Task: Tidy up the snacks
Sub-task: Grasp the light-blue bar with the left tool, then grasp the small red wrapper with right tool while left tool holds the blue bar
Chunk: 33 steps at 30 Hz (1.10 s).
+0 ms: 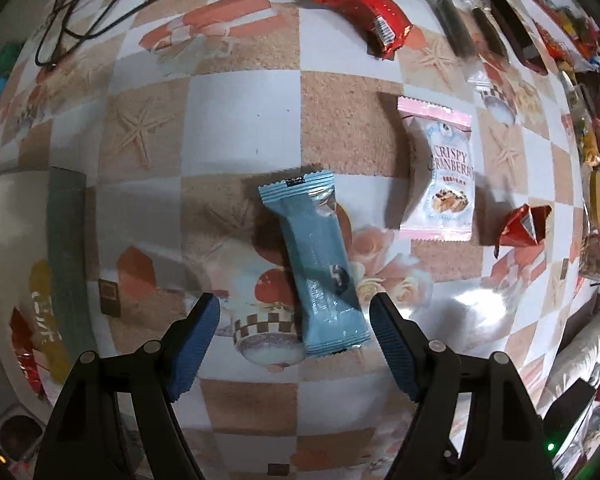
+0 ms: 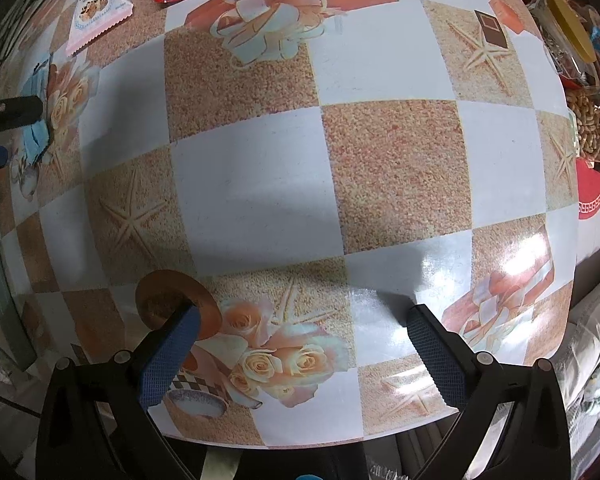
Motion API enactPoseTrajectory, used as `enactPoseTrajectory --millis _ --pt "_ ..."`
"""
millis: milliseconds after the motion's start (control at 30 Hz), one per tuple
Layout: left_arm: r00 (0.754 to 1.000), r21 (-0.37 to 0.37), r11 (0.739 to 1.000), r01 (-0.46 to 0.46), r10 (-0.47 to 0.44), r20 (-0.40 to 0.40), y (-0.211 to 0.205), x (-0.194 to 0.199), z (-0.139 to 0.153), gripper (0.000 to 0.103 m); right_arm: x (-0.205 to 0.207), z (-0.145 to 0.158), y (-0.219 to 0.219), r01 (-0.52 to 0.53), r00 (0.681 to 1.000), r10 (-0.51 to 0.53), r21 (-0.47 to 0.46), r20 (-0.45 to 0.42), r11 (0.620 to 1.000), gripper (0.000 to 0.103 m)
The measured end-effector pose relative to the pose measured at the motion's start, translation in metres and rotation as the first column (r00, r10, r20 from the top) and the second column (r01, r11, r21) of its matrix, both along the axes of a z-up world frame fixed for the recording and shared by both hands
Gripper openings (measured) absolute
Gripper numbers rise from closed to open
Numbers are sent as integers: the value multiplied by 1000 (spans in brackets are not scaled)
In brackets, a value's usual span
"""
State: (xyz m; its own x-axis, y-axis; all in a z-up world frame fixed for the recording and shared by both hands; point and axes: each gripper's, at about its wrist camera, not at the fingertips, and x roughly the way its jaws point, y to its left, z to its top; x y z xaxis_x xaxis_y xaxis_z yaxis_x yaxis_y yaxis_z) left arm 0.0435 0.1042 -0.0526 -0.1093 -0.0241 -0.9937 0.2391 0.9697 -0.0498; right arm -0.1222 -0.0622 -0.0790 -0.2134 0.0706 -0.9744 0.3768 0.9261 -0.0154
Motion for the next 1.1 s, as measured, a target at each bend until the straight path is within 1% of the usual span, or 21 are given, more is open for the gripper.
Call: enactPoseTrajectory --millis 67,200,233,333,400,433,467,500,533,567,633,767,867,933,1000,1033,1100 --pt "1000 5 1000 2 -2 2 -1 5 -2 80 1 -1 -1 0 1000 0 2 -2 1000 103" --pt "1000 28 1000 -9 9 -12 -10 18 -17 80 3 -1 -4 0 1000 0 1 1 1000 103" --pt "1000 41 999 -5 5 -3 -18 29 -22 81 3 -1 -4 -1 1000 1 0 3 1000 103" --pt "1000 50 999 16 -17 17 -32 30 -25 80 3 1 -3 -1 1000 1 -6 15 1000 103" --pt "999 46 998 32 -34 31 -34 27 -22 76 2 2 -2 -1 1000 1 -9 22 1000 103" --pt "998 44 998 42 -44 37 -35 27 -21 69 2 2 -2 -1 1000 1 -9 24 1000 103" --pt "998 43 998 53 -55 42 -35 27 -19 60 1 2 -2 -1 1000 1 -10 26 1000 103" --pt "996 41 997 70 -72 48 -36 28 -17 54 0 3 -2 -1 1000 1 -11 27 1000 103" --pt "995 39 996 85 -87 51 -27 28 -8 39 0 3 -1 -1 1000 1 -12 28 1000 103" --pt "994 38 994 99 -101 52 -26 28 -7 27 -1 3 -1 -1 1000 1 -12 29 1000 103" --pt "991 24 992 123 -124 46 -23 26 -7 27 -2 3 -1 -1 1000 1 -13 29 1000 103" --pt "983 55 983 175 -177 44 -5 9 -7 27 -1 3 -2 -1 1000 1 -8 20 1000 103" --pt "980 66 980 188 -192 46 12 -6 -7 27 1 1 -4 9 1000 -9 8 -21 1000 103" --pt "979 70 979 192 -196 55 22 -12 -7 30 6 1 -13 65 997 -63 30 -41 997 103" --pt "978 66 979 194 -198 61 26 -13 -6 30 11 5 -27 145 989 -145 73 -9 987 103" --pt "978 65 978 196 -200 62 27 -12 -6 31 17 9 -37 199 979 -202 107 19 974 103" --pt "977 69 977 200 -204 62 27 -12 -7 31 27 15 -54 270 958 -280 145 54 952 103"
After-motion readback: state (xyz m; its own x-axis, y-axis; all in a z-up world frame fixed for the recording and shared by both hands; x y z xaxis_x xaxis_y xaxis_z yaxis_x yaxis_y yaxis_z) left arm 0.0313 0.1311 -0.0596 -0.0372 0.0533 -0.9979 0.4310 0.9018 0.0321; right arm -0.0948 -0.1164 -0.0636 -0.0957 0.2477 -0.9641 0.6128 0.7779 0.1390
